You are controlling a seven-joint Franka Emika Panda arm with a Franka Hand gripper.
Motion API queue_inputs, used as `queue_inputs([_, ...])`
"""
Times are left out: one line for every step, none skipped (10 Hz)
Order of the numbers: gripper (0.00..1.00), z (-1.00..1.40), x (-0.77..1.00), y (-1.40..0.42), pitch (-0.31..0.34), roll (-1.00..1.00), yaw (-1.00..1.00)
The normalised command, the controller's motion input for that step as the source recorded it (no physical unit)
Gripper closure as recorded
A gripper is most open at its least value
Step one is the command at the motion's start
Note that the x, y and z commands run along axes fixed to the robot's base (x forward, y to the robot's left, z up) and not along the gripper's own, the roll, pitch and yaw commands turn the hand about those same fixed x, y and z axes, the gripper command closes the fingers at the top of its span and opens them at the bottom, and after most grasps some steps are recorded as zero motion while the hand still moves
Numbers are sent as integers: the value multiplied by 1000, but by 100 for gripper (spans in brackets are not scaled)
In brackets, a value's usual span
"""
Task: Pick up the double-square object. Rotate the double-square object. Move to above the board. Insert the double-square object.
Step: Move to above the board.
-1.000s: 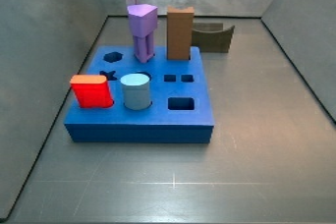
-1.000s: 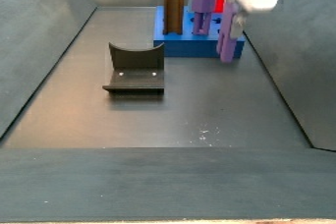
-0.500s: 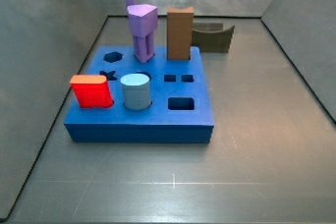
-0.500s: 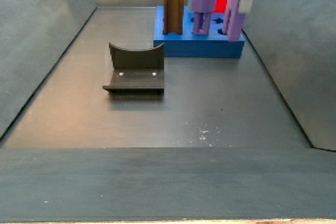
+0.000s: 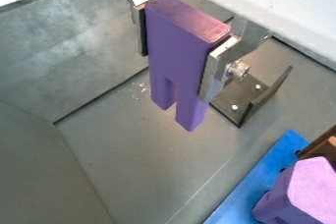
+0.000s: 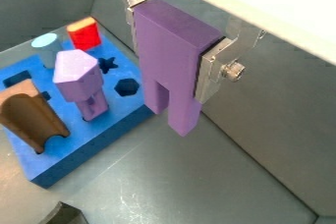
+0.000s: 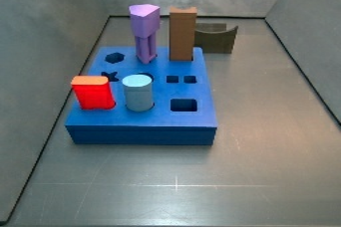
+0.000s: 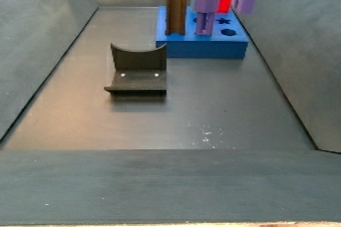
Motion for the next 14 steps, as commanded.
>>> queue_inputs([100, 413, 362, -1000, 46, 7, 1000])
queue_inputs([100, 423, 366, -1000, 55, 7, 1000])
queue_inputs([100, 427, 382, -1000, 59, -6, 1000])
queue_inputs([100, 421, 384, -1000, 63, -2, 1000])
queue_inputs([100, 422, 392, -1000, 70, 3, 1000])
queue_inputs([100, 422, 409, -1000, 78, -3, 1000])
queue_inputs([100, 420, 430, -1000, 89, -1, 1000])
queue_inputs([100, 423, 447, -1000, 97, -2, 1000])
queue_inputs([100, 402, 444, -939, 109, 1, 1000])
queue_inputs([100, 284, 339, -669, 118, 5, 1000])
queue_inputs([100, 206, 272, -483, 124, 9, 1000])
queue_inputs([100, 106, 163, -238, 130, 12, 1000])
queue_inputs([100, 71, 108, -158, 133, 19, 1000])
queue_inputs([100, 45, 79, -83, 149, 26, 1000])
